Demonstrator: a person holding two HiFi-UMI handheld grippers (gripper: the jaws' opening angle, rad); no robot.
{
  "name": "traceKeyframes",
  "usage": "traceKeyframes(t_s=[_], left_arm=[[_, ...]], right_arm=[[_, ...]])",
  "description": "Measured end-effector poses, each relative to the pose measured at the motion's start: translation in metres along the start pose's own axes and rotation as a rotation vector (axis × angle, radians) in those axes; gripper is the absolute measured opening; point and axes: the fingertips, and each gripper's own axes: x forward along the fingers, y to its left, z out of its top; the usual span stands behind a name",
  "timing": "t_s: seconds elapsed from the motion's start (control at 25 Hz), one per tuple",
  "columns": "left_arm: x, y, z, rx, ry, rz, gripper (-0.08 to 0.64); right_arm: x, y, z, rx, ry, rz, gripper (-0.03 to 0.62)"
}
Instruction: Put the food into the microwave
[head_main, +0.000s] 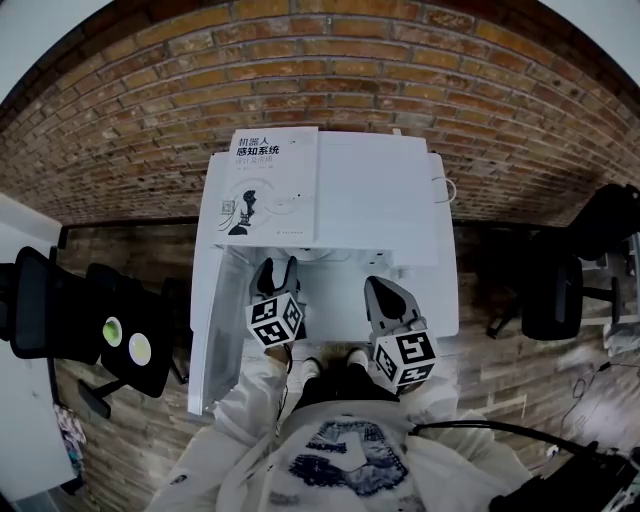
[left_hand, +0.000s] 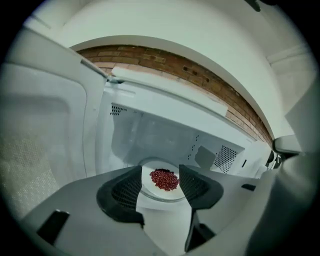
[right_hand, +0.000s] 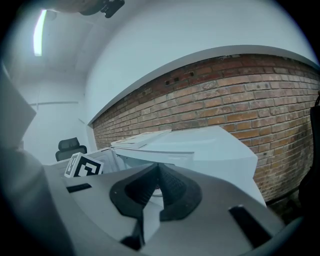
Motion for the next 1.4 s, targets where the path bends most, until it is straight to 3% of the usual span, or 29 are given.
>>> traceKeyframes(t_s=[0.24,0.6,1.28,1.4], left_arm=[[-0.037,-0.018,0.019,0.041,-0.024,-0.060,0.229],[-0.100,-0.056,0.063,0.228,-0.131,-0.146,0.173],[-0.174,-0.106,0.117,0.320,-0.225,-0.224,0.017],[-0.180,-0.110,0.119,0.295,-0.227,-0.229,0.008]], right_arm=[[-0.016,0.006,0.003,0.009,-0.025,-0.012,0.012],[-0.043,0.019,0.021,0.005,-0.088,-0.015,0.012],[-0.085,0.032,0.060,-0.017,-0.149,-0.006,0.012],[-0.088,0.034,0.062,-0.014,-0.158,0.002,0.012]])
